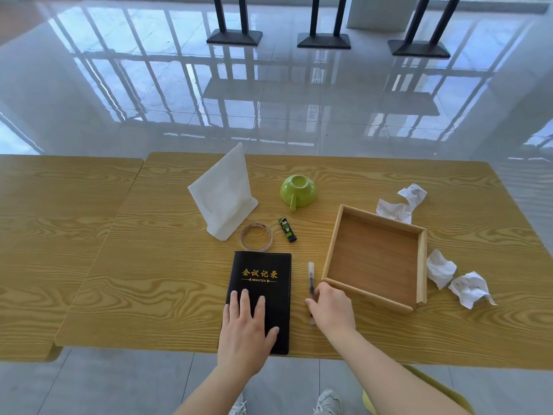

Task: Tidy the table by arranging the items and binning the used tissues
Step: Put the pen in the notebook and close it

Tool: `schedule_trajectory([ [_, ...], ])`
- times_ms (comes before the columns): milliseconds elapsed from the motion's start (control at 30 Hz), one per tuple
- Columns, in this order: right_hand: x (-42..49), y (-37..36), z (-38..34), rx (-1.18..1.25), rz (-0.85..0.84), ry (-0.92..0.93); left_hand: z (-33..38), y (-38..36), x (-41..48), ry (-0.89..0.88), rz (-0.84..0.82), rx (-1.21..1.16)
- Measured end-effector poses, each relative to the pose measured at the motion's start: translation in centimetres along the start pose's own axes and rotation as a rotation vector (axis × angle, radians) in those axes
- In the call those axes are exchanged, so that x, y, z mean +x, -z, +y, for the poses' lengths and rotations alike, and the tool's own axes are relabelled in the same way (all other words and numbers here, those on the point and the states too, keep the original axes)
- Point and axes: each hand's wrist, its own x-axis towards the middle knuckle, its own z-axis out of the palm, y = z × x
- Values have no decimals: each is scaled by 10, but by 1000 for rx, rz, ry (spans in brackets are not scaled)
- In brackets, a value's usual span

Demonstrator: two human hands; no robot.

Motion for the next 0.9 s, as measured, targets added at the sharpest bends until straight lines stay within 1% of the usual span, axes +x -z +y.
schedule_trajectory([
  [100, -1, 0, -2, -15, -11, -1, 7, 1, 3, 49, -8, 14],
  [167, -1, -1, 0, 3, -25, 0, 14, 5, 7, 92, -16, -17],
  [233, -2, -2, 4, 20, -33, 2, 21, 12, 15, 134, 10, -62],
  [333, -1, -2, 10, 46, -28, 2, 36, 21, 32, 164, 45, -46],
  [500, 0, 1, 17, 80, -11, 6, 55, 20, 51, 248, -26, 14],
  [733, -5, 6, 21, 132, -3, 54, 60, 23, 53, 264, -32, -10],
  [833, -8, 10, 19, 174, -10, 45, 59, 29, 53, 227, -60, -23],
  [900, -8, 13, 17, 213, -14, 30, 52, 32, 52, 183, -54, -87],
])
